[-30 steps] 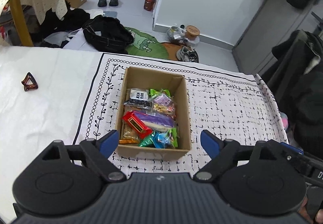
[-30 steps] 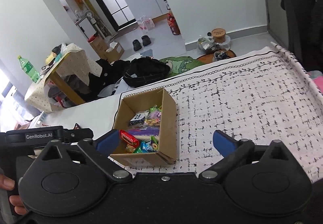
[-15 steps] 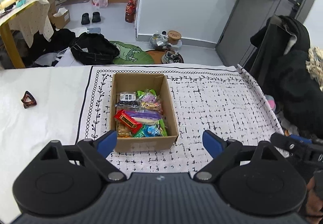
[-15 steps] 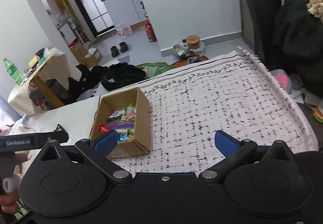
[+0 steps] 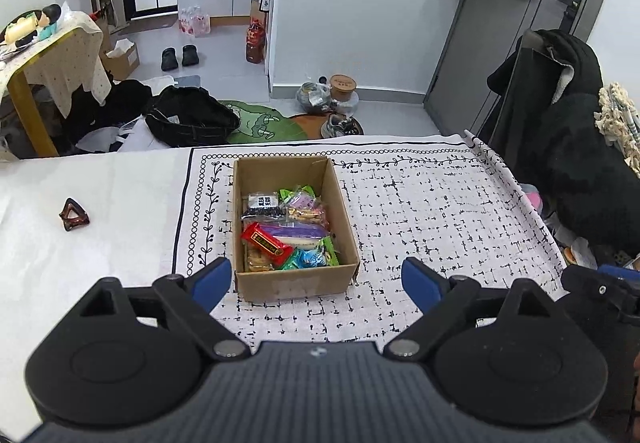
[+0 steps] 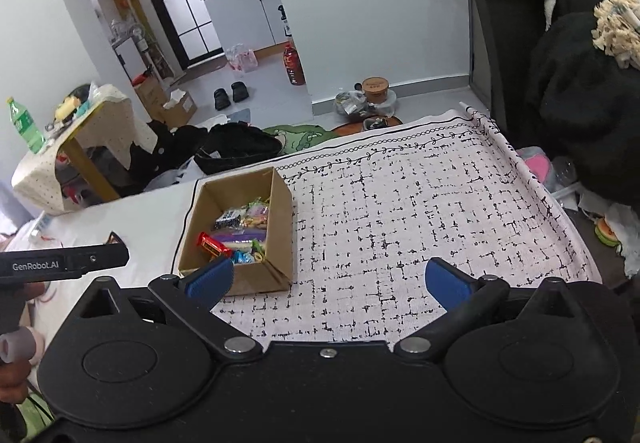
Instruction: Organize snacks
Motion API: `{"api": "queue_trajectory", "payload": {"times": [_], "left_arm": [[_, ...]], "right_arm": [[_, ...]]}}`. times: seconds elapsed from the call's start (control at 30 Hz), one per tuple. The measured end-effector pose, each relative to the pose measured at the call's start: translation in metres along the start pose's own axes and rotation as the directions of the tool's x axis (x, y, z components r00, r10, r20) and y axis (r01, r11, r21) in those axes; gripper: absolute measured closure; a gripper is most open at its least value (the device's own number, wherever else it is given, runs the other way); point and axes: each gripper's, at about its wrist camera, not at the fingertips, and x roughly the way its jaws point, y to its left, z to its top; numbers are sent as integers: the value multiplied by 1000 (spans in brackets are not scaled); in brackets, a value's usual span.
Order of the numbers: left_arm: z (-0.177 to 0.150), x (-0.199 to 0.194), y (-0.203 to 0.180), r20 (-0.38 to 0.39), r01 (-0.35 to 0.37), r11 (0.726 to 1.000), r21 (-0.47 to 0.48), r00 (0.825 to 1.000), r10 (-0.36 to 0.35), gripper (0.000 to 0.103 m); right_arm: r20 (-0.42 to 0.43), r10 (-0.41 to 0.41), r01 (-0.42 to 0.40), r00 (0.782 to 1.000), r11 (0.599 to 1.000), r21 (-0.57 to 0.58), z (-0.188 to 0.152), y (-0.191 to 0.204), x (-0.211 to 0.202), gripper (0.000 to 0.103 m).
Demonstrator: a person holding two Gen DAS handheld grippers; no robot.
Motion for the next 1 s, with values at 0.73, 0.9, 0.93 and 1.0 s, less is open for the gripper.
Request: {"api": "queue_trajectory", "payload": {"times": [0.73,0.9,0.93,1.0], "left_arm": [[-10,-2,1,-29,-30,999,28,999,31,12],[-9,-2,0,-30,-27,999,27,999,28,12],[-8,-1,0,-29,-27,999,26,999,28,12],[-7,-2,-1,-27,-28,999,25,999,29,12]], "right_arm": [[-44,-21,20,999,1000,-17,-6,1,10,0],[-41,-14,13,999,1000,-20,-5,2,9,0],[-38,-10,9,999,1000,-21,-4,2,8,0],[-32,-5,4,999,1000,-26,-4,2,6,0]]}}
